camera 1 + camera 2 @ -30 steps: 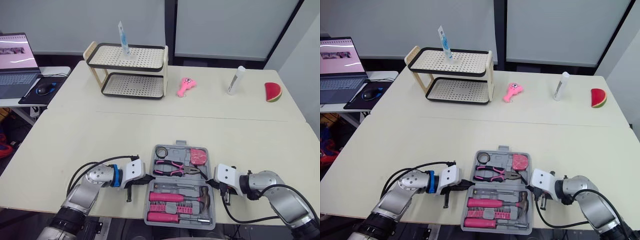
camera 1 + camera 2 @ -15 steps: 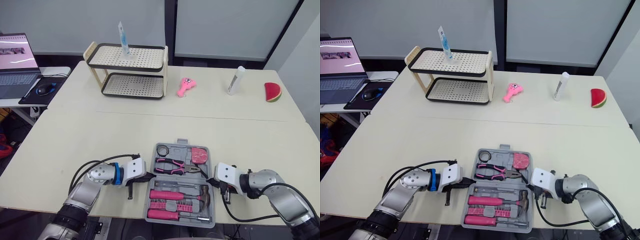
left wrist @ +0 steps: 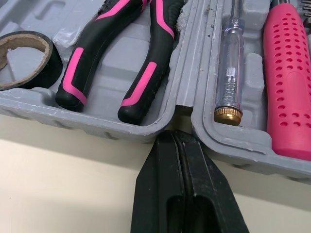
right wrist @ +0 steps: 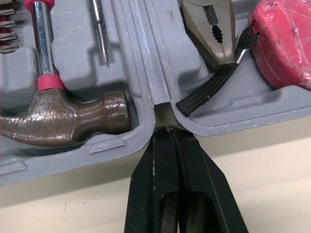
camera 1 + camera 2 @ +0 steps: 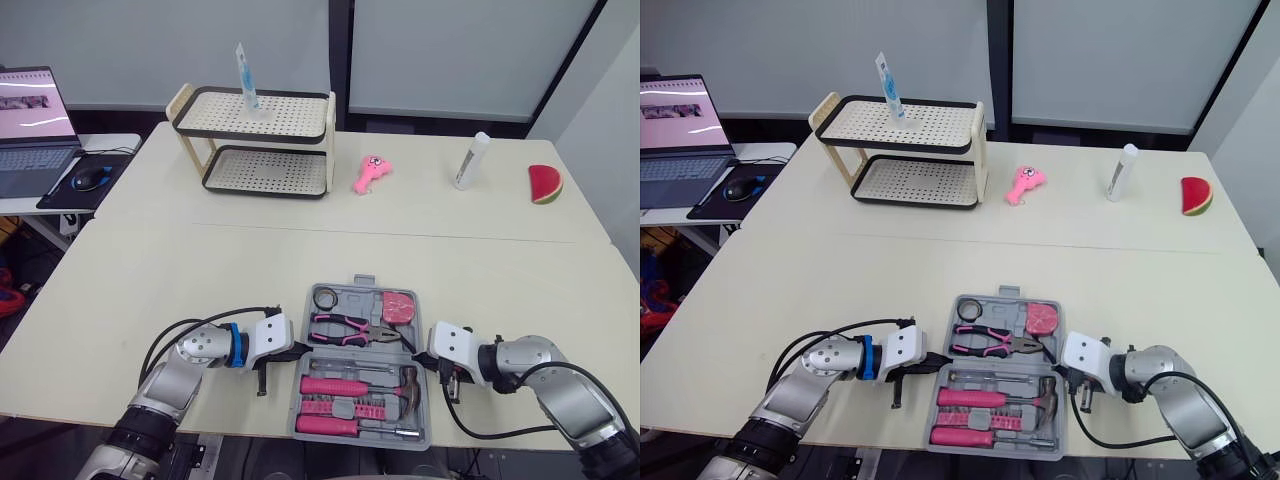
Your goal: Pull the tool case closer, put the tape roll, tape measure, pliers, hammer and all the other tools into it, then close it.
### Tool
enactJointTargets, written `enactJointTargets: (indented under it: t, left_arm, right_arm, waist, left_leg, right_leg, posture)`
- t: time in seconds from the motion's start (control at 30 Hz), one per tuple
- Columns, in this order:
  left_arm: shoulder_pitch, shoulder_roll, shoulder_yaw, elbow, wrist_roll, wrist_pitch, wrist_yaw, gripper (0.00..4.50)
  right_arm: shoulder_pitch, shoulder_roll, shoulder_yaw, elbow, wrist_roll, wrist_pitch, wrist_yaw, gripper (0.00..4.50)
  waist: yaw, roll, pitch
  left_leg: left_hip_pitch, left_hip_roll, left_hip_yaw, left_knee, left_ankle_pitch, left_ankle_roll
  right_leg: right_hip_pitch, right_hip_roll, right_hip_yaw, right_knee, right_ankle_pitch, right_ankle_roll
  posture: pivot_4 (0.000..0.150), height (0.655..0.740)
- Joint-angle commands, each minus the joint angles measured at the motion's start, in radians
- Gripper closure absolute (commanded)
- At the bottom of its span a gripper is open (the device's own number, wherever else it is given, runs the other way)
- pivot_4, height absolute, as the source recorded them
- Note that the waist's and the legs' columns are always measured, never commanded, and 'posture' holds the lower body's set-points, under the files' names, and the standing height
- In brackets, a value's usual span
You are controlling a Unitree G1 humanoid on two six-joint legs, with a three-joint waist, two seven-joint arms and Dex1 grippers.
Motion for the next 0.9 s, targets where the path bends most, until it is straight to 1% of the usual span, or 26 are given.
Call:
enactJointTargets:
  t: [0.03,0.17,0.4,0.57,0.67,0.77,0.83,0.9]
  left_arm:
    - [-0.016,-0.030,-0.038,-0.032,-0.007,-0.009,0.004,4.50]
    - [-0.007,-0.020,-0.024,-0.041,-0.018,0.015,0.004,4.50]
    - [0.009,0.032,0.020,-0.041,-0.046,0.035,-0.005,4.50]
    - [0.022,0.103,0.075,-0.036,-0.087,0.031,-0.021,4.50]
    - [0.064,0.149,0.126,-0.124,-0.187,0.057,-0.078,4.50]
    - [0.141,0.213,0.125,-0.287,-0.280,0.091,-0.176,4.50]
    - [0.180,0.243,0.094,-0.400,-0.313,0.119,-0.216,4.50]
    - [0.186,0.242,0.060,-0.457,-0.314,0.146,-0.214,4.50]
  right_arm:
    - [-0.024,0.028,0.018,-0.032,0.014,-0.033,0.001,4.48]
    - [-0.019,0.016,0.001,-0.035,0.012,-0.019,-0.006,4.48]
    - [0.012,-0.038,-0.066,-0.055,0.014,-0.009,-0.020,4.48]
    - [0.073,-0.079,-0.151,-0.123,0.036,0.022,-0.039,4.48]
    - [0.138,-0.084,-0.231,-0.195,0.066,0.048,-0.061,4.48]
    - [0.187,-0.069,-0.285,-0.258,0.105,0.078,-0.080,4.48]
    - [0.218,-0.048,-0.311,-0.306,0.137,0.109,-0.100,4.48]
    - [0.233,-0.030,-0.319,-0.335,0.156,0.136,-0.119,4.48]
  waist:
    - [0.000,0.000,0.000]
    - [0.000,0.000,0.000]
    - [0.000,0.000,0.000]
    - [0.000,0.000,0.000]
    - [0.000,0.000,0.000]
    - [0.000,0.000,0.000]
    - [0.000,0.000,0.000]
    - [0.000,0.001,0.000]
  left_leg:
    - [0.000,0.000,0.000,0.000,0.000,0.000]
    - [0.000,0.000,0.000,0.000,0.000,0.000]
    - [-0.001,0.000,0.000,0.000,0.000,0.000]
    - [-0.001,0.000,0.000,0.000,0.000,0.000]
    - [-0.001,0.000,0.000,0.000,0.000,0.000]
    - [-0.001,0.000,0.000,0.000,0.000,0.000]
    - [-0.001,0.001,0.001,0.000,0.000,0.000]
    - [-0.001,0.001,0.001,0.000,0.000,0.000]
  right_leg:
    - [0.000,0.000,0.000,0.000,0.000,0.000]
    - [0.000,0.000,0.000,0.000,0.000,0.000]
    - [0.000,0.000,0.000,0.000,0.000,0.000]
    - [-0.001,0.000,0.000,0.000,0.000,0.000]
    - [-0.001,0.000,-0.001,0.000,0.000,0.000]
    - [-0.001,0.000,0.000,0.000,0.000,0.000]
    - [-0.001,-0.001,0.000,0.000,0.000,0.000]
    - [0.000,0.000,0.000,0.000,0.000,0.000]
  posture:
    - [0.150,0.7350]
    - [0.150,0.7350]
    - [0.150,0.7350]
    - [0.150,0.7350]
    - [0.150,0.7350]
    - [0.150,0.7350]
    - [0.150,0.7350]
    - [0.150,0.7350]
